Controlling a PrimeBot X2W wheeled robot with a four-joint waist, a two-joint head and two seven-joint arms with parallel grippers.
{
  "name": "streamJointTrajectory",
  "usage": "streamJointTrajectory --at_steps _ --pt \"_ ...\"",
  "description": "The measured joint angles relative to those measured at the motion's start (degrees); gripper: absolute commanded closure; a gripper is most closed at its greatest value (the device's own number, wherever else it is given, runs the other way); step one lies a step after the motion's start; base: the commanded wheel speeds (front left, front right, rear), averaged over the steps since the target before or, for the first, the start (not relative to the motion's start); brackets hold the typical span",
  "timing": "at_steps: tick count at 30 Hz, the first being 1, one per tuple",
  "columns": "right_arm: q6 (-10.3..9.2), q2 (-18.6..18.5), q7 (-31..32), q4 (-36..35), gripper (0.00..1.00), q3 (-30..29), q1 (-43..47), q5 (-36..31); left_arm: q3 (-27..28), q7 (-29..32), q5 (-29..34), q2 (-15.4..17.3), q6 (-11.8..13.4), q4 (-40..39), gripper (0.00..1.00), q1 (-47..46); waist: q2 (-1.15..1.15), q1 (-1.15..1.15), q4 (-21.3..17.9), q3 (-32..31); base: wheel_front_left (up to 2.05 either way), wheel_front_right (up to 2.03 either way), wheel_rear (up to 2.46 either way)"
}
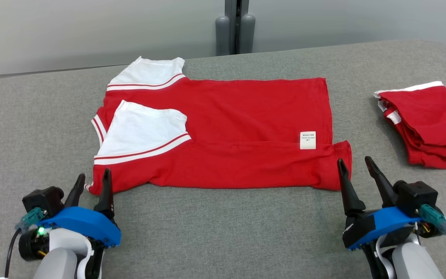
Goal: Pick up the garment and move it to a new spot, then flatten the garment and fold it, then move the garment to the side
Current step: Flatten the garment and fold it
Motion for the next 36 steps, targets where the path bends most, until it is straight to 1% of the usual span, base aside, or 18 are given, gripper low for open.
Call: streamJointTrajectory --at_steps 1,3,4,7,10,11,12,13,14,15,20,25,26,27,28,29,30,36 --pt "0.0 0.0 0.5 -1.0 0.0 0.0 0.8 0.1 0.1 1.7 -0.5 0.0 0.6 -0.1 0.0 0.6 0.0 0.0 0.1 0.0 0.0 0.0 0.0" --pt "0.0 0.0 2.0 -3.3 0.0 0.0 2.2 0.4 0.7 6.4 -1.8 -0.1 2.9 -0.5 0.0 1.6 0.0 0.0 0.0 0.3 0.0 0.0 0.0" --pt "0.0 0.0 2.0 -3.3 0.0 0.0 2.2 0.4 0.7 6.4 -1.8 -0.1 2.9 -0.5 0.0 1.6 0.0 0.0 0.0 0.3 0.0 0.0 0.0" --pt "0.0 0.0 3.3 -5.1 0.0 0.1 3.1 0.5 2.4 10.1 -4.8 -1.0 5.0 -1.7 0.0 1.8 0.0 0.0 -0.3 1.2 0.0 0.0 0.0" --pt "0.0 0.0 4.2 -5.5 0.0 0.2 3.1 0.5 3.0 11.4 -5.9 -1.1 5.6 -1.9 0.0 1.8 0.0 0.0 -0.7 1.8 0.0 0.0 0.0" --pt "0.0 0.0 4.7 -5.3 0.0 0.0 3.1 0.5 3.2 11.7 -6.2 -1.2 5.8 -1.9 0.05 1.8 0.0 0.0 -0.8 2.0 0.0 0.0 0.0" --pt "0.0 0.0 5.1 -5.0 0.0 -0.2 3.1 0.5 3.3 11.7 -6.2 -1.2 6.0 -2.1 0.45 1.8 0.0 0.0 -0.8 2.1 0.0 0.0 0.0" --pt "0.0 0.0 5.5 -4.5 0.0 -0.4 3.1 0.8 3.3 11.8 -6.2 -1.2 6.0 -2.2 0.65 1.8 0.0 0.0 -0.9 2.3 0.0 0.0 0.0" --pt "0.0 0.0 5.8 -3.9 0.0 -0.6 2.9 0.9 3.3 11.8 -6.4 -1.2 5.9 -2.4 0.89 1.8 0.0 0.0 -0.9 2.4 0.0 0.0 0.0" --pt "0.0 0.0 5.8 -3.9 0.0 -0.6 2.9 0.9 3.3 11.8 -6.4 -1.2 5.9 -2.4 1.0 1.8 0.0 0.0 -0.9 2.4 0.0 0.0 0.0" --pt "0.0 0.0 7.2 0.9 0.0 -0.9 0.7 1.6 3.3 9.9 -6.6 -1.6 5.4 -3.6 1.0 1.6 0.0 0.0 -0.4 2.6 0.0 0.0 0.0" --pt "0.0 0.0 9.2 9.5 0.0 -0.6 -2.7 5.7 2.9 8.4 -6.6 -1.9 4.6 -4.3 1.0 1.5 0.0 0.0 1.0 2.4 0.0 0.0 0.0" --pt "0.0 0.0 9.2 9.5 0.15 -0.6 -2.7 5.7 2.9 8.4 -6.6 -1.9 4.6 -4.3 1.0 1.5 0.0 0.0 1.0 2.4 0.0 0.0 0.0" --pt "0.0 0.0 9.0 12.3 0.53 0.0 -4.0 6.5 2.7 7.9 -6.6 -1.9 4.5 -4.5 1.0 1.5 0.0 0.0 1.3 2.4 0.0 0.0 0.0" --pt "0.0 0.0 8.6 13.4 0.61 0.3 -4.6 7.1 2.7 7.5 -6.6 -1.9 4.3 -4.6 1.0 1.5 0.0 0.0 1.4 2.3 0.0 0.0 0.0" --pt "0.0 0.0 8.3 14.5 0.74 0.5 -5.4 7.7 2.6 7.4 -6.6 -1.9 4.2 -4.8 1.0 1.5 0.0 0.0 1.6 2.3 0.0 0.0 0.0" --pt "0.0 0.0 8.1 15.4 1.0 0.7 -5.9 7.9 2.6 7.1 -6.6 -1.9 4.1 -4.9 1.0 1.5 0.0 0.0 1.6 2.2 0.0 0.0 0.0" --pt "0.0 0.1 6.6 17.4 1.0 -0.2 -6.9 9.0 2.8 5.6 -7.8 -2.2 3.3 -7.9 1.0 2.4 0.0 0.01 1.8 1.2 0.0 0.0 0.0"
